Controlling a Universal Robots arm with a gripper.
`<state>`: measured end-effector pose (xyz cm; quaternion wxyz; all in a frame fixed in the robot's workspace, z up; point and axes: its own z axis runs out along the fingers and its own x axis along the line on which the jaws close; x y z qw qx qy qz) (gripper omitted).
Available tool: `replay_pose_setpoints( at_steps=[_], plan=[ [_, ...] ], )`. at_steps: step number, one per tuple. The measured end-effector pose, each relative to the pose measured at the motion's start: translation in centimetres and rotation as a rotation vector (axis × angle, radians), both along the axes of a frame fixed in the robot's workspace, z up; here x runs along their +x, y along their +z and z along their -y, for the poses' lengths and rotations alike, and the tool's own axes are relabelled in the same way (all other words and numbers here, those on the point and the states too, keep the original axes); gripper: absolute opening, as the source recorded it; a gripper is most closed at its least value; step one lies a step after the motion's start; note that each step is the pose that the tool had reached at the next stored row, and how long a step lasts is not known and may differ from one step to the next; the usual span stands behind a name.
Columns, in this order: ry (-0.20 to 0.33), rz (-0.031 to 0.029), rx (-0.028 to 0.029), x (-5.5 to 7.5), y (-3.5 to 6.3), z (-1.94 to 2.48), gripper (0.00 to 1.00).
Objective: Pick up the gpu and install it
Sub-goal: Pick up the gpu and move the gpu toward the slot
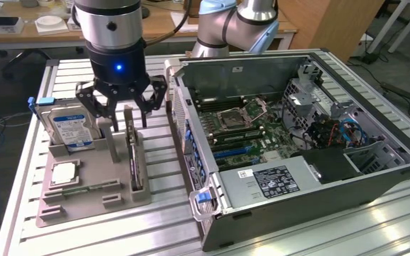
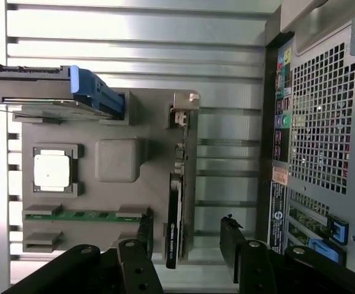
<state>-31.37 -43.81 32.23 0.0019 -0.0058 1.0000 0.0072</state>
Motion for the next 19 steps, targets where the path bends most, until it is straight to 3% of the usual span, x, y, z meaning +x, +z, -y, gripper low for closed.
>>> replay_pose_setpoints(
  at_steps=[19],
  plan=[
    [0.0, 0.0, 0.0, 0.0, -1.54, 0.07, 0.56]
  ],
)
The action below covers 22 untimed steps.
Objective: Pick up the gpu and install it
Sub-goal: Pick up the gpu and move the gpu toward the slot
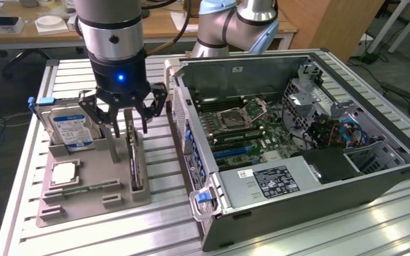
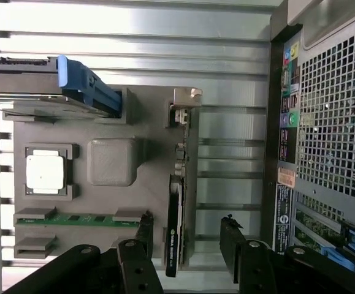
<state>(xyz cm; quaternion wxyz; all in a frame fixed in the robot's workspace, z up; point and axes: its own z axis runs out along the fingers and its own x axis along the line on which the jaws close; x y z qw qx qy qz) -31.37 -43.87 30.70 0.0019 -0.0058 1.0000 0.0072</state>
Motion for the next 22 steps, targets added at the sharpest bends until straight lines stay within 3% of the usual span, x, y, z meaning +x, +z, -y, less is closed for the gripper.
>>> replay_pose_setpoints(
  at_steps=[22],
  plan=[
    [0.0, -0.0001, 0.0, 0.0, -1.68, 0.11, 0.56]
  ],
)
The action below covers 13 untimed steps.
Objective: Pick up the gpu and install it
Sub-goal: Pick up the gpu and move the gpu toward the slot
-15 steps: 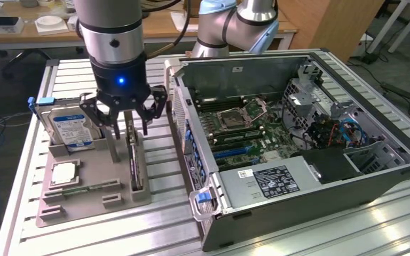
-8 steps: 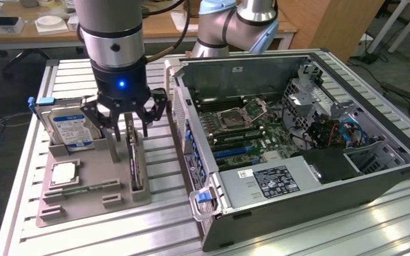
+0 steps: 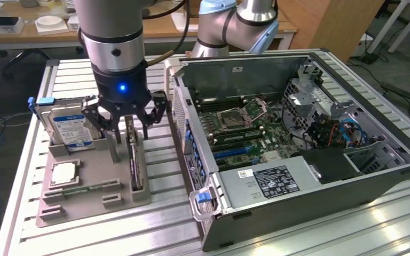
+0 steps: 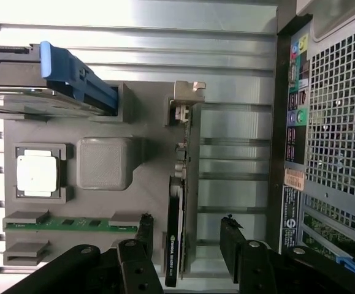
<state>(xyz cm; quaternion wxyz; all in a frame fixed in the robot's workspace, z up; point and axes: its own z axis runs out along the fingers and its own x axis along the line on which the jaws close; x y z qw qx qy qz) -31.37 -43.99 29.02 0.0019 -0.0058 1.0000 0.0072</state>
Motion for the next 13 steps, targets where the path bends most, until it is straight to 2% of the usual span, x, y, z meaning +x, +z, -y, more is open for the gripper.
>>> replay_pose_setpoints(
  at_steps=[13],
  plan=[
    [0.0, 0.0, 0.0, 0.0, -0.86, 0.01, 0.56]
  ],
)
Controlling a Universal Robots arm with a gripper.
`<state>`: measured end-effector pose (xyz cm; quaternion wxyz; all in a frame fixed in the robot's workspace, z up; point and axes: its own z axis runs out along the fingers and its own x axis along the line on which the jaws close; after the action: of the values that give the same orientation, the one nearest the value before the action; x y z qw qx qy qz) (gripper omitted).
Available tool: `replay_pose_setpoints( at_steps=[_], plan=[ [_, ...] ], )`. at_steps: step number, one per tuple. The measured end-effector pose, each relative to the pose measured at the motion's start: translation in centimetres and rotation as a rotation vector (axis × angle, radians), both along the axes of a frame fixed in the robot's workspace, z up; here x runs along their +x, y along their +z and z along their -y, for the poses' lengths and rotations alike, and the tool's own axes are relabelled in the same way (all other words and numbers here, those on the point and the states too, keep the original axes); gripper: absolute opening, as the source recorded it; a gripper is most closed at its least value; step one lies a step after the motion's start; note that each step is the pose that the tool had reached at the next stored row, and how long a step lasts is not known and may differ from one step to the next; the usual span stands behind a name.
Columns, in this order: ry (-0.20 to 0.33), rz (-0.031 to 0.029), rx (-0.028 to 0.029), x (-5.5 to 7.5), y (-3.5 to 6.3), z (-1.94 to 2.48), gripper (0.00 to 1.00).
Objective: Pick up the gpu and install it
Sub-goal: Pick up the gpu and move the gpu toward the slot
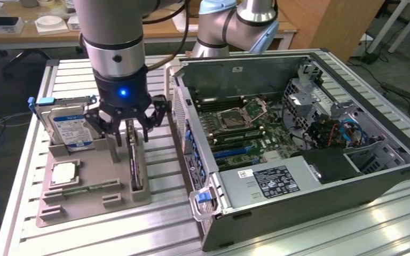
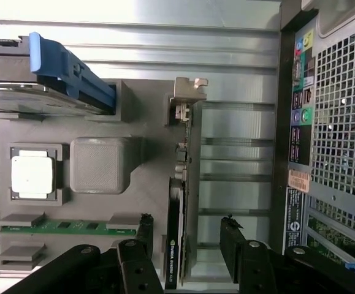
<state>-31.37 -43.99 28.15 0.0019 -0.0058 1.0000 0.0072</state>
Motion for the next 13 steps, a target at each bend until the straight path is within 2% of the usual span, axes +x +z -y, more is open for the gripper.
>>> replay_pose_setpoints(
  at_steps=[13],
  plan=[
    [0.0, 0.0001, 0.0, 0.0, -0.32, 0.0, 0.56]
  ],
)
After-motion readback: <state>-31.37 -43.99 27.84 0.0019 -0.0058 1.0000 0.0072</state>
